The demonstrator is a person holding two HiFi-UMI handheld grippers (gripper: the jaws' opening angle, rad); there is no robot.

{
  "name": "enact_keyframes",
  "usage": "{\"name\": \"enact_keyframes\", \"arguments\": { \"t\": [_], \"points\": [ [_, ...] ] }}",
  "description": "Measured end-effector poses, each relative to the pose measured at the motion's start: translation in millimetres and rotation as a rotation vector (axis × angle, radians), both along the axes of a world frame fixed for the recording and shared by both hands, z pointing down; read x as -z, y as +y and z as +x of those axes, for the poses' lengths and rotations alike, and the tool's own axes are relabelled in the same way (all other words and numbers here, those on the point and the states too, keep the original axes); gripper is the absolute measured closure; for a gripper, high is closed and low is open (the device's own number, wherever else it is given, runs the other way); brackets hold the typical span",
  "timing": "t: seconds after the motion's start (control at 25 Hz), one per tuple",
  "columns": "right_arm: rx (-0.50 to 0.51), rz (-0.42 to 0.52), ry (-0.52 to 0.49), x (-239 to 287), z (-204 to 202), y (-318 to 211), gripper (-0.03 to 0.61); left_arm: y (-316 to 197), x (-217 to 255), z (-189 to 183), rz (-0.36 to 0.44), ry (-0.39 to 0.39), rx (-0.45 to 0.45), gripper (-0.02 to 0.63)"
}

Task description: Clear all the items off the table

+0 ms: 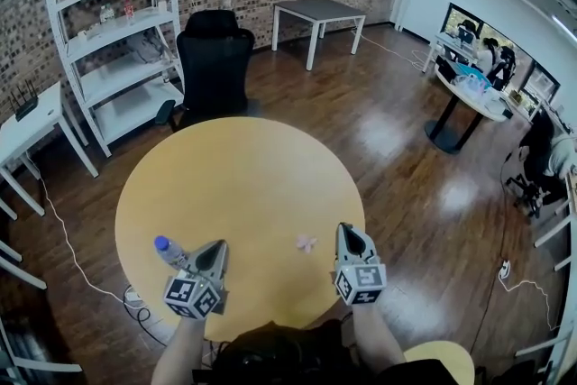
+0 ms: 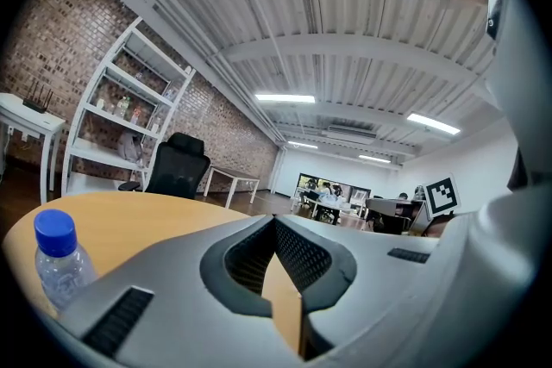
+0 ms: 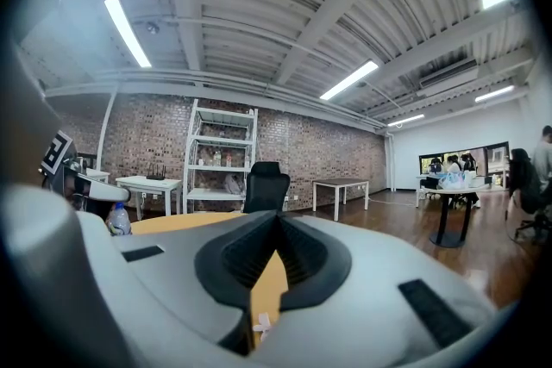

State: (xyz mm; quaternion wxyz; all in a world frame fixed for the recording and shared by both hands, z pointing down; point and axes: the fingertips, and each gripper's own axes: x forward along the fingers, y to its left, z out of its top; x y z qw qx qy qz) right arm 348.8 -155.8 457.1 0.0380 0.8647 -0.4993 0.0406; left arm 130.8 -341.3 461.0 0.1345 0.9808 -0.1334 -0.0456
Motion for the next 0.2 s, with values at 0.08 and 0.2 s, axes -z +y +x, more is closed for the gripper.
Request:
{"name": "enact_keyframes", "arguments": {
  "t": [0.08, 0.2],
  "points": [
    [0.002, -0.008, -0.007, -2.4, 0.3, 1.6, 0.577, 4.1, -1.4, 4.4, 0.005, -0.010, -0.019, 0.614],
    [0.005, -0.016, -0.019, -6.3, 0.3, 1.8, 0.577, 6.7, -3.0, 8.7, 0.011, -0.022, -0.037, 0.614]
  ]
}}
